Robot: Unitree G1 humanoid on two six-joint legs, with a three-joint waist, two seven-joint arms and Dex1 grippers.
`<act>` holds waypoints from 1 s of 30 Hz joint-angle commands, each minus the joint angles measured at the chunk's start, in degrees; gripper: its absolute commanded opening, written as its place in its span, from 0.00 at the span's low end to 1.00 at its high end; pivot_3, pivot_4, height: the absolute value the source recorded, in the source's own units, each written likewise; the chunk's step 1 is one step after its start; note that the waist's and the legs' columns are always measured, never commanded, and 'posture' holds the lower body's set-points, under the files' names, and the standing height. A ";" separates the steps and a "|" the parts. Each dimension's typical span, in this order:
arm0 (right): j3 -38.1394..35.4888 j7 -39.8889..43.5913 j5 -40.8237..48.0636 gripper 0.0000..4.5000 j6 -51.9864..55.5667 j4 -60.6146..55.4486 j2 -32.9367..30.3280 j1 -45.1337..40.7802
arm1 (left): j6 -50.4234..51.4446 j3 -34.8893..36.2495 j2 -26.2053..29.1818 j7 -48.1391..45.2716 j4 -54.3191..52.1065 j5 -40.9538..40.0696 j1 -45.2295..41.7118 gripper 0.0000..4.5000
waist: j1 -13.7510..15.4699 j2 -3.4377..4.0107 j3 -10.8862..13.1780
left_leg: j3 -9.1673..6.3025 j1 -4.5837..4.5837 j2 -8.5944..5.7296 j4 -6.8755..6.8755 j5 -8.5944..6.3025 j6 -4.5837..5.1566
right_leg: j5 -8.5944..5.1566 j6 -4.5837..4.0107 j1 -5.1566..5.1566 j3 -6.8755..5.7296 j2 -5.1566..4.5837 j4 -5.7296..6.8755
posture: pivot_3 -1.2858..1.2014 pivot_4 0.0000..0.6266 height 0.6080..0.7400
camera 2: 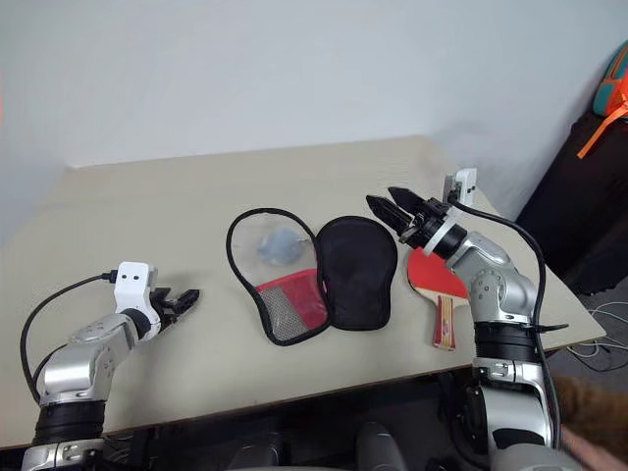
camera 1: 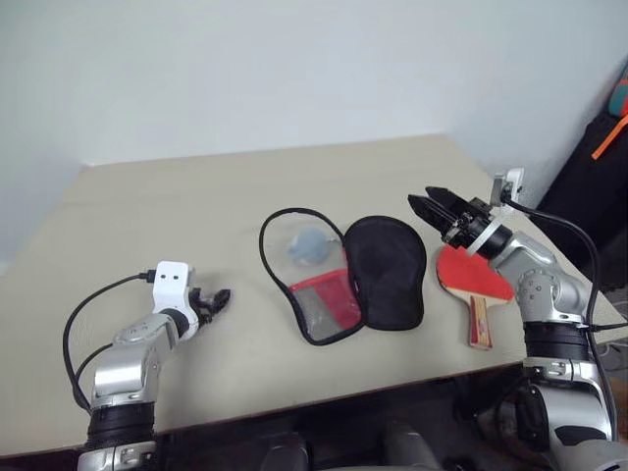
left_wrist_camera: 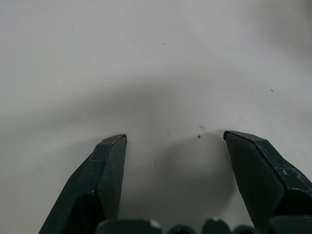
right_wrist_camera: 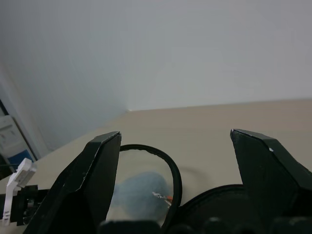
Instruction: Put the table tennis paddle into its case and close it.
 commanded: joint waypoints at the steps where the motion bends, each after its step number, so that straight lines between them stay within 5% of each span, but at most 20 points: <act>1: -1.12 0.26 0.75 0.86 -1.55 -1.05 -0.51 -2.31 | -1.92 -0.38 0.37 -0.49 1.56 -0.10 -4.15 0.77 | -0.02 0.00 0.00 | 0.00 -0.01 0.00 0.00 0.00 0.00 | 0.00 0.00 -0.01 0.00 0.00 0.00 | 0.52 0.00 1.00; 6: -1.60 -0.94 0.57 0.86 -2.40 -1.70 -0.44 -1.33 | -3.57 -0.79 0.26 -0.78 4.29 0.26 -5.91 0.77 | -0.12 0.00 0.00 | 0.01 -0.01 0.00 -0.02 0.00 0.00 | 0.00 0.01 -0.02 0.00 0.00 0.00 | 0.52 0.00 1.00; 11: -2.98 -2.89 2.40 0.86 1.89 -7.29 -2.75 2.01 | -3.53 -3.87 2.42 -7.49 -3.66 -1.43 -3.19 0.77 | -0.01 -0.02 0.01 | 0.01 -0.04 0.00 -0.11 0.00 0.00 | 0.00 0.00 -0.08 0.01 0.00 0.00 | 0.52 0.00 1.00; 21: -7.95 -8.37 7.68 0.86 14.17 -20.44 -10.08 13.96 | -0.70 -2.89 13.87 -22.30 -6.89 -6.65 -3.35 0.77 | -0.07 -0.09 0.05 | 0.06 -0.02 0.05 -0.08 -0.01 -0.01 | -0.02 -0.03 -0.15 0.01 0.00 -0.02 | 0.52 0.00 1.00; 30: -13.31 -24.45 9.59 0.86 26.33 -34.78 -11.40 28.46 | -4.76 -8.71 14.39 -25.42 0.39 -3.38 -4.30 0.77 | 0.00 -0.16 0.08 | 0.07 -0.06 0.05 -0.08 -0.02 -0.03 | -0.03 -0.04 -0.17 0.01 -0.02 -0.11 | 0.52 0.00 1.00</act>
